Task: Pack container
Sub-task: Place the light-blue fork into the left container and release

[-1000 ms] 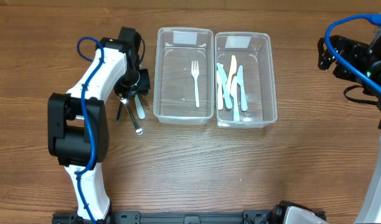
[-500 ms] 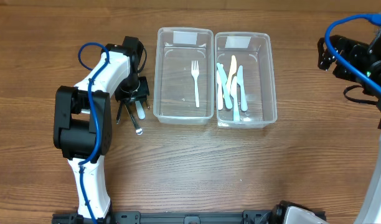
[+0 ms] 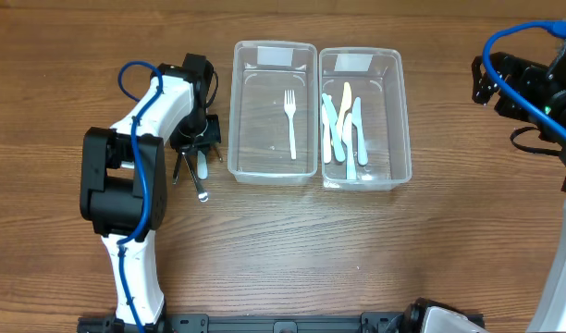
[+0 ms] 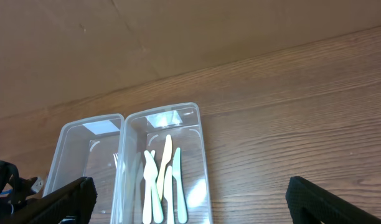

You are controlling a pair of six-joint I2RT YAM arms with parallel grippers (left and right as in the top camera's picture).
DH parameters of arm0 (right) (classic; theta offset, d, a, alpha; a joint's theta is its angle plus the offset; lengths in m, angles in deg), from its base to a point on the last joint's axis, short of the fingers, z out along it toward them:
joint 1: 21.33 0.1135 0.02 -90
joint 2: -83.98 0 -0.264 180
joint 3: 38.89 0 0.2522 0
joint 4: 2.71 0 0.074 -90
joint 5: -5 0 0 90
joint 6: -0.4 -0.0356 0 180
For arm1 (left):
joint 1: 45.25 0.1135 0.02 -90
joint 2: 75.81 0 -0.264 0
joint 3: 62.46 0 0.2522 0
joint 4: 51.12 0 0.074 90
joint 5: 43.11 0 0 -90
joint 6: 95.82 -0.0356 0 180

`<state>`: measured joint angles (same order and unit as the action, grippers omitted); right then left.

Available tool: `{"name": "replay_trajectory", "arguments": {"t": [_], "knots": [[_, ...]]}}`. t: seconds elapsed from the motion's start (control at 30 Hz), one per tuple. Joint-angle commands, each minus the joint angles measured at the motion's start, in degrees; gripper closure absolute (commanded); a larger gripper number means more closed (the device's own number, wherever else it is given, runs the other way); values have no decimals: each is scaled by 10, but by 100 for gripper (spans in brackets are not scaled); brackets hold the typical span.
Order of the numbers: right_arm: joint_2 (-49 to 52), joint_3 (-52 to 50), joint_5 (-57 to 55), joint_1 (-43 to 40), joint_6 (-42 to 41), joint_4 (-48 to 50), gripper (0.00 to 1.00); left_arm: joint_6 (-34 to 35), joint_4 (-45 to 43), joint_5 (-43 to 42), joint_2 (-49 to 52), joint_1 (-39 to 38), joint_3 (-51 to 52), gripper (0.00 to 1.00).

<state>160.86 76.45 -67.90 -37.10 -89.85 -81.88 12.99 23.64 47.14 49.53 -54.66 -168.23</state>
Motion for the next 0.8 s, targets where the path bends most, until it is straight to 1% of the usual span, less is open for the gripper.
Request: {"name": "replay_trajectory", "arguments": {"t": [0.0,0.13,0.23,0.37,0.5,0.63,0.77], "knots": [[-3,9,-6,-1,-2,3,0,-52,21,14,12,2,-27,96],[-3,9,-6,-1,-2,3,0,-51,61,10,-36,1,-83,96],[-3,9,-6,-1,-2,3,0,-53,74,3,-84,-6,-118,96],[-3,9,-6,-1,-2,3,0,-56,67,-34,-154,-21,-144,96],[-3,9,-6,-1,-2,3,0,-55,46,-72,-200,-49,-146,96],[-3,9,-6,-1,-2,3,0,-55,26,-71,-204,-92,-145,96],[-3,9,-6,-1,-2,3,0,-40,-22,-53,-160,-134,-142,96]]}}
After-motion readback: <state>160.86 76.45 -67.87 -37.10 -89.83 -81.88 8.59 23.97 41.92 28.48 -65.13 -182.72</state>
